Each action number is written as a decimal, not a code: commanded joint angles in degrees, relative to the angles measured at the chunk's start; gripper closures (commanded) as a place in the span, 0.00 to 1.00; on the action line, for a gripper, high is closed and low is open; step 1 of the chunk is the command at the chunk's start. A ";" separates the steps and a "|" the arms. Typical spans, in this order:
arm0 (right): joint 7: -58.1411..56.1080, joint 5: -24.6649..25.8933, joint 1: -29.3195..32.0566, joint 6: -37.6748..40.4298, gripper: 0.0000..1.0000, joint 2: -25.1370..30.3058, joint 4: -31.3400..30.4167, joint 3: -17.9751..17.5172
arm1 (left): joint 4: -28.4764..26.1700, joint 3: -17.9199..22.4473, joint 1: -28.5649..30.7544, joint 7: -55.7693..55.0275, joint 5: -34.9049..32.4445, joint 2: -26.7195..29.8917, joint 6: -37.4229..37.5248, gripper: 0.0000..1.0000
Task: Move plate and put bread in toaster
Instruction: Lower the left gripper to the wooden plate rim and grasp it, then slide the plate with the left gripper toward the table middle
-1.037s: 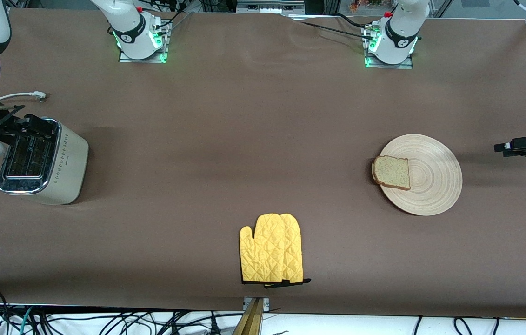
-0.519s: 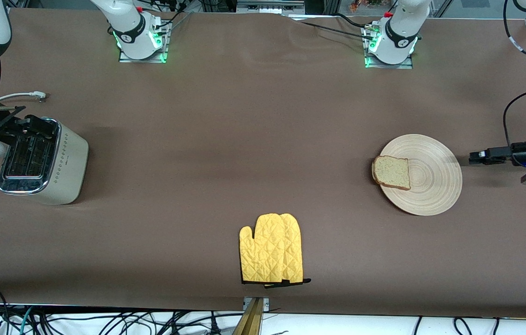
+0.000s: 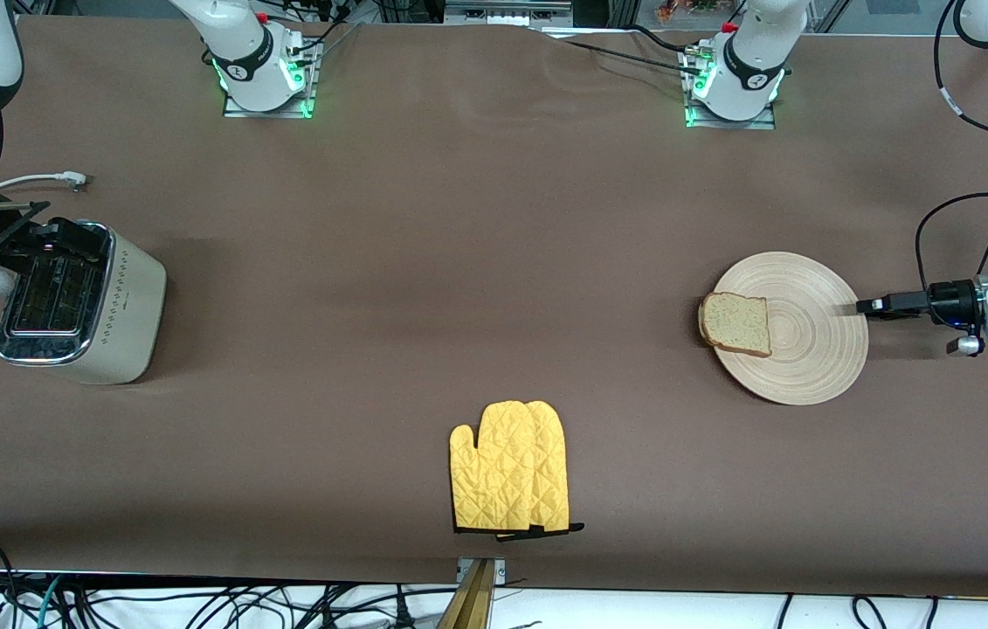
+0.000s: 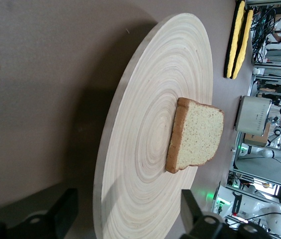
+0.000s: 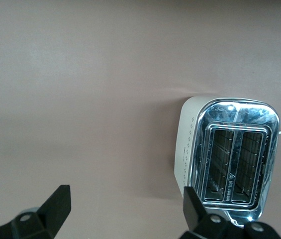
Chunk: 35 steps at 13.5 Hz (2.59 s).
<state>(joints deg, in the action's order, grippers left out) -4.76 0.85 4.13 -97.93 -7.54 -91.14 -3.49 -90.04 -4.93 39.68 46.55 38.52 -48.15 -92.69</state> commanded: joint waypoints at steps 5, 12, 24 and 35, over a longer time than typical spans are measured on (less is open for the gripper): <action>-0.43 0.64 0.08 0.46 0.00 -0.28 1.06 -0.11 | 3.64 -0.08 -0.93 12.69 1.55 -3.27 -0.03 1.00; -0.08 0.55 -0.18 0.28 0.00 -0.37 1.23 -0.20 | 6.36 -5.25 -1.36 8.76 1.47 -2.21 6.63 1.00; 0.01 -0.33 -2.20 0.55 0.00 -4.58 0.88 -0.29 | 3.92 -10.62 -28.33 -2.60 13.23 -5.38 -0.18 1.00; 0.80 -11.65 -2.99 0.55 0.00 -8.45 -0.17 -0.37 | -3.38 -10.98 -42.41 -7.09 31.70 -3.97 -28.23 1.00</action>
<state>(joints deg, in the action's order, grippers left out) -4.60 -7.67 1.19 -97.82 -14.59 -91.19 -3.79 -90.56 -16.04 -2.42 40.13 67.83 -54.67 -119.35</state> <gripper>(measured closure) 0.000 0.903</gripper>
